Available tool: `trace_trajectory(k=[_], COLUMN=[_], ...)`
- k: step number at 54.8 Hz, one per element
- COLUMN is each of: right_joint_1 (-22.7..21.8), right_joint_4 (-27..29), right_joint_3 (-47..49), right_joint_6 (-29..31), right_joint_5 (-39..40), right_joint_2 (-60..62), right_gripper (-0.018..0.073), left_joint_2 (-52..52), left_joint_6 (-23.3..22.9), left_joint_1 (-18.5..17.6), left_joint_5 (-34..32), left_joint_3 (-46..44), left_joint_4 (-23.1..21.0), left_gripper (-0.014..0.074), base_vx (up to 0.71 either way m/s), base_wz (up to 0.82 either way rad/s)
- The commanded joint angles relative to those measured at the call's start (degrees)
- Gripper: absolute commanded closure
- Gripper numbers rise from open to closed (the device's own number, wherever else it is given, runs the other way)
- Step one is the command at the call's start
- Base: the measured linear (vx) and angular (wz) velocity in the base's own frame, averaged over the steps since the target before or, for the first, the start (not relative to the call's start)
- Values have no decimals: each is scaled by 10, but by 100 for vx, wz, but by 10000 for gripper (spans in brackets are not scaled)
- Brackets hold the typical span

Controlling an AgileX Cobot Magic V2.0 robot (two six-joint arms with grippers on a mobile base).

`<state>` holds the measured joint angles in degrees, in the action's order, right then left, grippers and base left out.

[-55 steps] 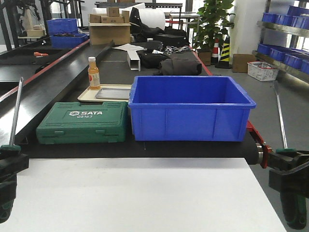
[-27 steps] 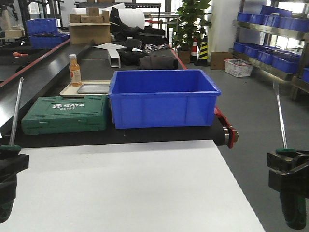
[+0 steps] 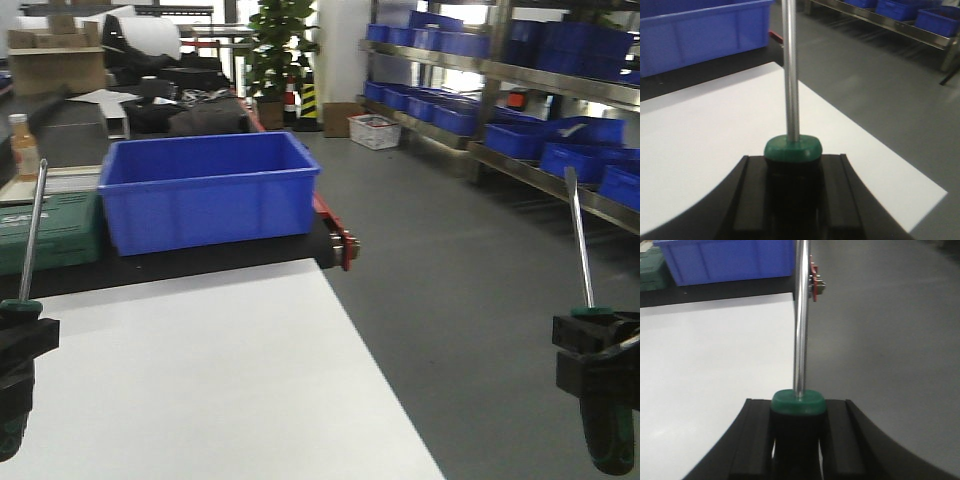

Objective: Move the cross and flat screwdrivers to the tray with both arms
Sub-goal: 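Hold both screwdrivers while the base turns away from the table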

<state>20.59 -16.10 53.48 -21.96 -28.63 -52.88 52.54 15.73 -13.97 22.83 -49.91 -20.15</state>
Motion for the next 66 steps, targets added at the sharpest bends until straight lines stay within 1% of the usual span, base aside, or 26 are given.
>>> trace_trajectory(k=[1,36,51,66], right_joint_1=[-1,-1,-1,-1], right_joint_4=[-15,-15,-15,-15], right_joint_3=[18,18,18,18], right_joint_6=[3,3,3,3], right_joint_5=[50,50,49,49], right_joint_2=[8,8,8,8], right_gripper=[567,567,567,567], left_joint_2=[-6,-6,-6,-6], left_joint_6=[-5,-5,-5,-5], left_joint_1=[-2,-2,-2,-2], left_joint_5=[-50,-50,-50,-50], left_joint_3=[-16,-16,-16,-16], left_joint_4=[-11,-11,-11,-11], left_gripper=[593,593,593,593], base_vx=[-17,-11,4,14], base_wz=[-70,-80,-68,-51])
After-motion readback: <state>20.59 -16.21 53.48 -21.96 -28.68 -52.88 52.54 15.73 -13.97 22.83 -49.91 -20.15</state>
